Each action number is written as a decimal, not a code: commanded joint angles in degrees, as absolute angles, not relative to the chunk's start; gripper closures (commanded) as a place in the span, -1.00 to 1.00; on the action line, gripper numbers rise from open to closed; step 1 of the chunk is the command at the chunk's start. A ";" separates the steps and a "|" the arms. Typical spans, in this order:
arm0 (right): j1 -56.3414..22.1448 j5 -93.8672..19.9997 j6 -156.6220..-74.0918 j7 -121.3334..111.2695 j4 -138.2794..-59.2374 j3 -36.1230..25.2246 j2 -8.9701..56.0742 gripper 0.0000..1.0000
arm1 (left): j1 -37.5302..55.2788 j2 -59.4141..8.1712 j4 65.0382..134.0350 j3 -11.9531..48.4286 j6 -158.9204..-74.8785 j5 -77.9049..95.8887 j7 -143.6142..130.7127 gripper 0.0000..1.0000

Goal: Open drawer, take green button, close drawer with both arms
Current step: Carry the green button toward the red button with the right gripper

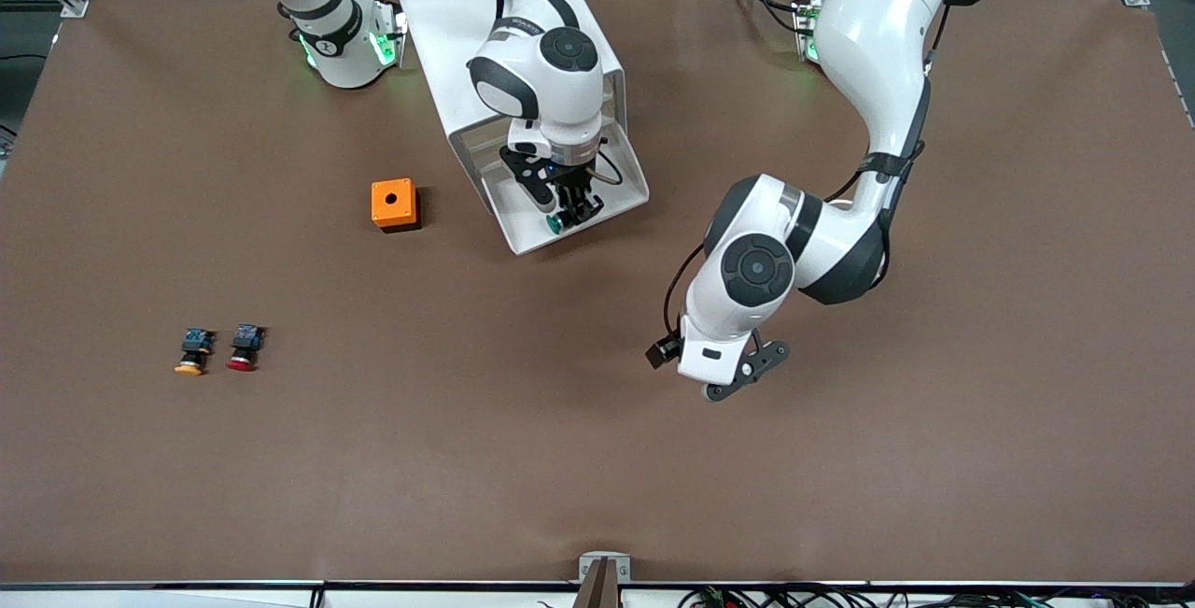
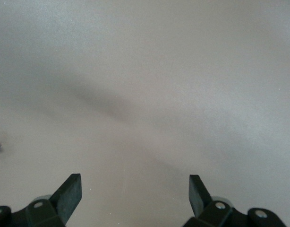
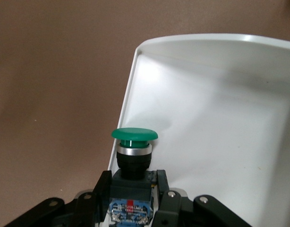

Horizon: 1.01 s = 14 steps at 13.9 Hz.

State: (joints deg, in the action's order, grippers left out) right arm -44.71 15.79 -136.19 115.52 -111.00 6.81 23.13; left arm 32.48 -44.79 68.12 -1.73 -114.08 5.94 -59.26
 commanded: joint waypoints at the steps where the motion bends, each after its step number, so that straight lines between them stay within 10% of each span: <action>1: -42.90 17.23 -134.40 112.26 -110.04 6.50 21.98 1.00 | 33.49 -43.50 69.79 -2.55 -114.35 4.22 -60.64 -1.00; 14: -19.27 2.57 -127.27 50.52 -108.02 6.42 14.24 1.00 | 36.91 -44.30 71.45 -1.93 -114.87 1.14 -61.61 -1.00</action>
